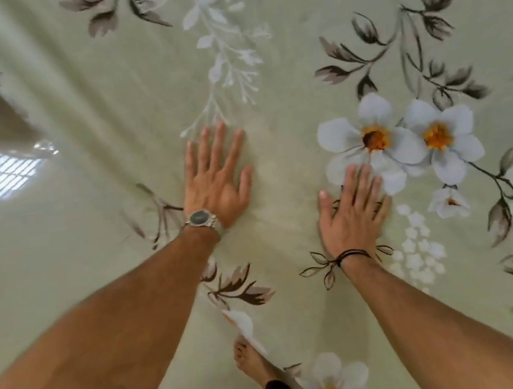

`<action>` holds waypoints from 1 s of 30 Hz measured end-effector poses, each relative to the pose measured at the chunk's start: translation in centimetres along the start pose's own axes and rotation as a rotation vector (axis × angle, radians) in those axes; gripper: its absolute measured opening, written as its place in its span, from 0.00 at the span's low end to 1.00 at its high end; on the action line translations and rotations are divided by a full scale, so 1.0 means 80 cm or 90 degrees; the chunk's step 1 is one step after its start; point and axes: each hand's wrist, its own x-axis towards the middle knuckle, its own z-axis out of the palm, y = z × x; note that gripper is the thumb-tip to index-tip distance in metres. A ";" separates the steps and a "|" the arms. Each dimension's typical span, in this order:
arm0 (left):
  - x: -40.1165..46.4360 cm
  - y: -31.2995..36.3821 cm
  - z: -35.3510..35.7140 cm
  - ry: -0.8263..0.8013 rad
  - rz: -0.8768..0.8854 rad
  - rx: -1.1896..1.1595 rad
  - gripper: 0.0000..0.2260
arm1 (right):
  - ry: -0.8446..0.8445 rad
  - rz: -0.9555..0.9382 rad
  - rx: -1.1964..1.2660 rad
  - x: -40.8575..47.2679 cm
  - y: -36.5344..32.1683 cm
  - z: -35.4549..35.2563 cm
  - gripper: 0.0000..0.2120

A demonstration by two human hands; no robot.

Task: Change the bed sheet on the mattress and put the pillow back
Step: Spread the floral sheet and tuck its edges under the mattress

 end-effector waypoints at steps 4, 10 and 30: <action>0.007 -0.001 -0.010 0.017 -0.001 -0.006 0.32 | 0.060 0.016 0.010 -0.001 -0.012 -0.002 0.36; 0.000 0.001 0.001 0.013 0.000 -0.020 0.31 | 0.101 0.010 0.030 -0.004 -0.004 0.003 0.36; -0.020 -0.018 0.017 0.077 0.072 -0.026 0.33 | 0.028 0.030 0.143 -0.057 -0.016 0.006 0.37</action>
